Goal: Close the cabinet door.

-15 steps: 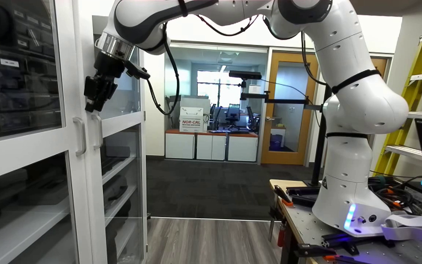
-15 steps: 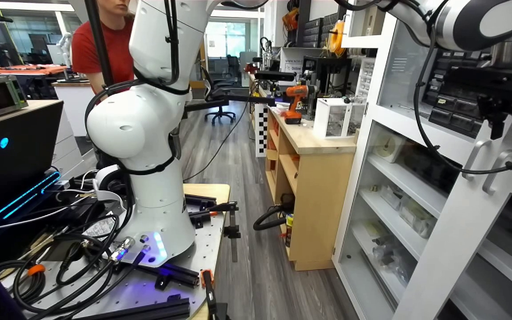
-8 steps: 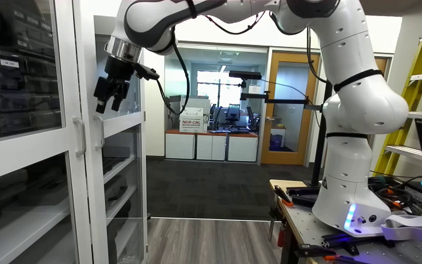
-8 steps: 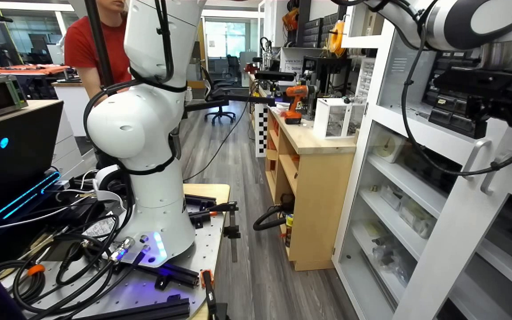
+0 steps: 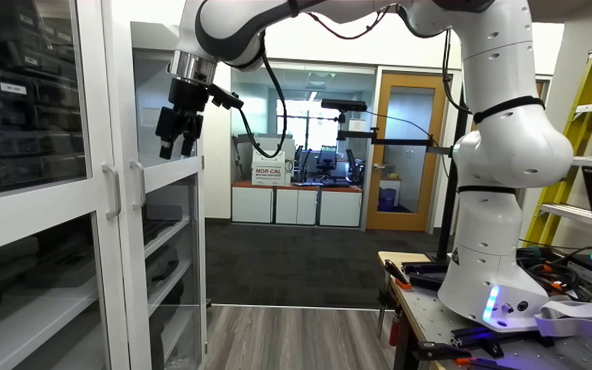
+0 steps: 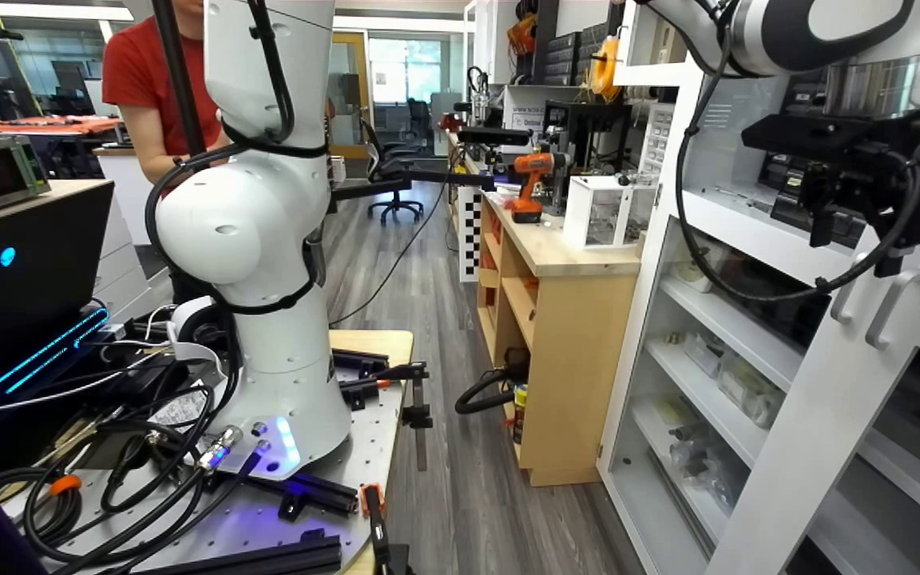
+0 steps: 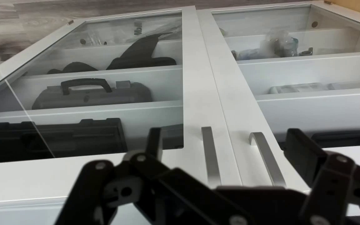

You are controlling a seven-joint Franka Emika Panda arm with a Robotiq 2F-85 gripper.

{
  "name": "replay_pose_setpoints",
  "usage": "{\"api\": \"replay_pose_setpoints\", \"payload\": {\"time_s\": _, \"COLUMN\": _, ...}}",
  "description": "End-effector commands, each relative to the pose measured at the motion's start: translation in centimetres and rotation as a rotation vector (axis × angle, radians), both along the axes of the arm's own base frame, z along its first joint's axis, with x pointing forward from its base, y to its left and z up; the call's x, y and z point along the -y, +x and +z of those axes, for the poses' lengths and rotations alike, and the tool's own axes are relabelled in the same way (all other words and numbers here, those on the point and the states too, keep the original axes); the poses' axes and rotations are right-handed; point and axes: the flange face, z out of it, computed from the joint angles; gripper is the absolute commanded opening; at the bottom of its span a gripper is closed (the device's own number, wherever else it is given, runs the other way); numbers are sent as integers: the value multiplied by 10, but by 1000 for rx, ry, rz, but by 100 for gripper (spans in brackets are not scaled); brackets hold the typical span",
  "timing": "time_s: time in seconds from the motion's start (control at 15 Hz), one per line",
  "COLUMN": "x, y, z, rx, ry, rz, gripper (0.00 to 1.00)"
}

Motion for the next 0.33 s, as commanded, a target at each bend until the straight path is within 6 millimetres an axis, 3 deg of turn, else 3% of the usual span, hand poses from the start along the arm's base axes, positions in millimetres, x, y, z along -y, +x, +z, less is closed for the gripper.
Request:
{"api": "replay_pose_setpoints", "payload": {"time_s": 0.0, "x": 0, "y": -3, "z": 1, "rx": -2, "ry": 1, "rz": -1, "gripper": 100}}
{"api": "replay_pose_setpoints", "payload": {"time_s": 0.27, "x": 0, "y": -6, "z": 0, "rx": -8, "ry": 2, "rz": -3, "gripper": 100}}
